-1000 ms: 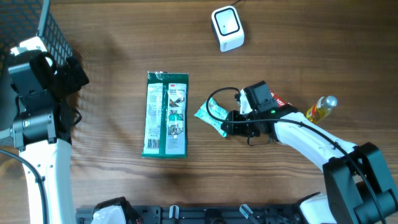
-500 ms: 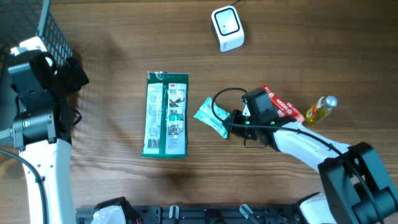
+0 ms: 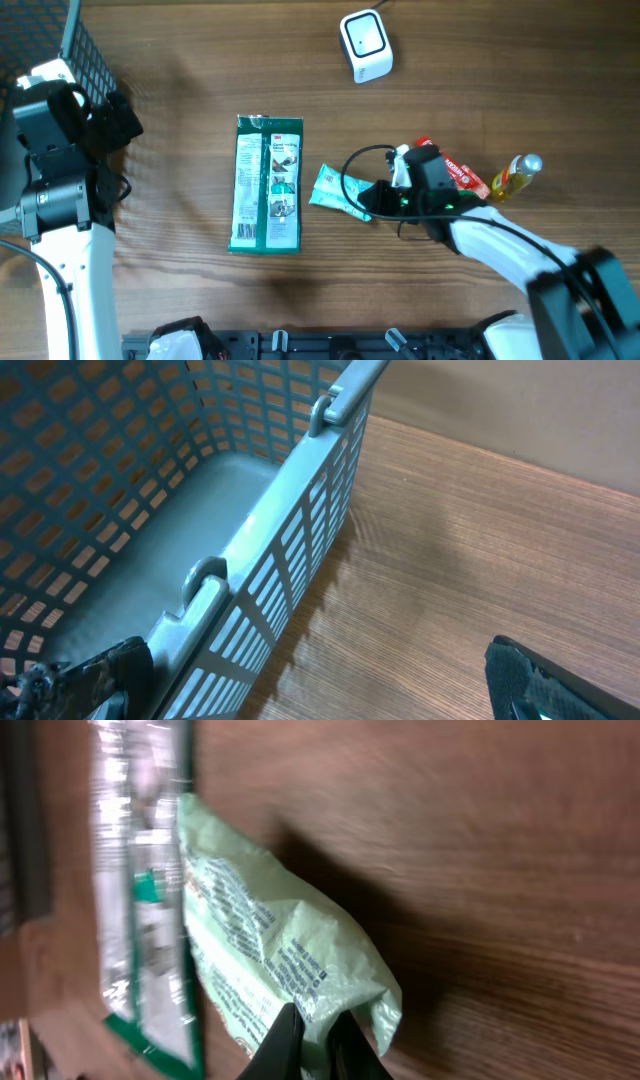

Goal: Scan the item barcode
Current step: 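Regrasp the Kleenex pack with the right gripper and lift it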

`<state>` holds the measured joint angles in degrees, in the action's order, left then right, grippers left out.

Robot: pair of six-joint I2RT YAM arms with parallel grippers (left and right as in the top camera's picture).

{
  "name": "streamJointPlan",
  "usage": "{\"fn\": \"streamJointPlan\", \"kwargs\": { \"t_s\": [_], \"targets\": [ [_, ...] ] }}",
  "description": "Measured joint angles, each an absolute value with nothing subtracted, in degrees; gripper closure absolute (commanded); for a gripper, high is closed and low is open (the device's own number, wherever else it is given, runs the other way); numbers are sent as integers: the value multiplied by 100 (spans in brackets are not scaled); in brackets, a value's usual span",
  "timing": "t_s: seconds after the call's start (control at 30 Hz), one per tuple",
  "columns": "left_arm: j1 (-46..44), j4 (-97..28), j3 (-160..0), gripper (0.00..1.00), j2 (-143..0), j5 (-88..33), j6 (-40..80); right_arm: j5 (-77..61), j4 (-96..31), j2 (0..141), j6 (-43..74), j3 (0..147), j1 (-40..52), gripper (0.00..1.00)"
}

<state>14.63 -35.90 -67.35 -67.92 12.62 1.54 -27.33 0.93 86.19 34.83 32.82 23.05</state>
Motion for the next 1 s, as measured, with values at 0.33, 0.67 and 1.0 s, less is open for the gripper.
{"fn": "streamJointPlan", "kwargs": {
  "t_s": [0.33, 0.67, 1.0],
  "targets": [
    [1463, -3590, -6737, 0, -6792, 1262, 156, -3863, -1028, 6495, 1603, 3273, 2051, 96],
    [1463, -3588, -6735, 0, -6792, 1262, 154, -3896, -1527, 6383, 1214, 3273, 2051, 96],
    [1463, -3590, -6737, 0, -6792, 1262, 154, -3896, -1544, 6383, 1205, 3273, 2051, 96]
  ]
}}
